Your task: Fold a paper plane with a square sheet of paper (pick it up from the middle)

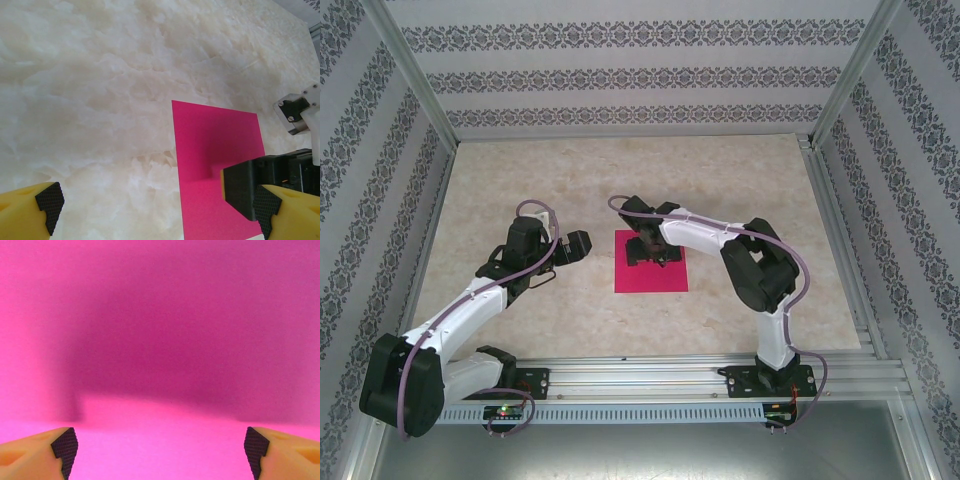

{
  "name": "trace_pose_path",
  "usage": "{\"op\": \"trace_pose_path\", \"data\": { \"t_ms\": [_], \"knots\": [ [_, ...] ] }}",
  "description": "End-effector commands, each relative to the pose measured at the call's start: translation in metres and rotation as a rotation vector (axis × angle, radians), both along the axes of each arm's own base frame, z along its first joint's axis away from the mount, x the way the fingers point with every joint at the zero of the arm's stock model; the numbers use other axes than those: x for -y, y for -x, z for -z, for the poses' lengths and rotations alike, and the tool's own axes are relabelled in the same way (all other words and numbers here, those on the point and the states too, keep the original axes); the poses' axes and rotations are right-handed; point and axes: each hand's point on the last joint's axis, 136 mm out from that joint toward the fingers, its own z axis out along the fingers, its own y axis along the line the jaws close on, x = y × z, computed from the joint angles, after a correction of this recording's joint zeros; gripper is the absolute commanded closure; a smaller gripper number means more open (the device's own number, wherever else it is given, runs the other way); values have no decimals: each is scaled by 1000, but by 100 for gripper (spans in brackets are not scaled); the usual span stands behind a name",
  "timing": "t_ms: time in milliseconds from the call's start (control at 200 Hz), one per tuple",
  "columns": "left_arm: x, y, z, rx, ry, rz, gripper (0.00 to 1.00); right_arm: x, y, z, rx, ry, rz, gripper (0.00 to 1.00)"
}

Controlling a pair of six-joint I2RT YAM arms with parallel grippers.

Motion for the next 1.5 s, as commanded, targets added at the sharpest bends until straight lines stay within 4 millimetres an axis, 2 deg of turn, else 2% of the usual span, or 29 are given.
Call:
{"op": "trace_pose_path", "data": {
  "t_ms": [0, 120, 305, 595, 759, 1104, 1234, 1414, 1499],
  "knots": [
    [2, 3, 5, -8, -24, 21, 0, -4, -3, -3, 2, 20, 3, 7],
    [3, 4, 7, -12, -23, 25, 0, -5, -8, -1, 0, 33, 16, 2],
    [2, 6, 6, -14, -29, 31, 0, 6, -9, 14, -39, 79, 74, 2],
    [0, 7, 8, -16, -36, 28, 0, 13, 10, 47, -131, 101, 99, 2],
    [1, 7, 7, -15, -35, 29, 0, 13, 19, 57, -156, 96, 88, 6],
    [2, 6, 5, -16, -31, 32, 0, 5, 8, 34, -100, 50, 62, 10],
    [1, 7, 5, -19, -33, 31, 0, 2, 4, 26, -80, 38, 55, 16],
    [0, 8, 2, -17, -36, 27, 0, -3, -2, 6, -41, 9, 42, 38],
    [-1, 8, -2, -18, -43, 21, 0, -5, -2, -9, -13, -11, 40, 45]
  ]
}}
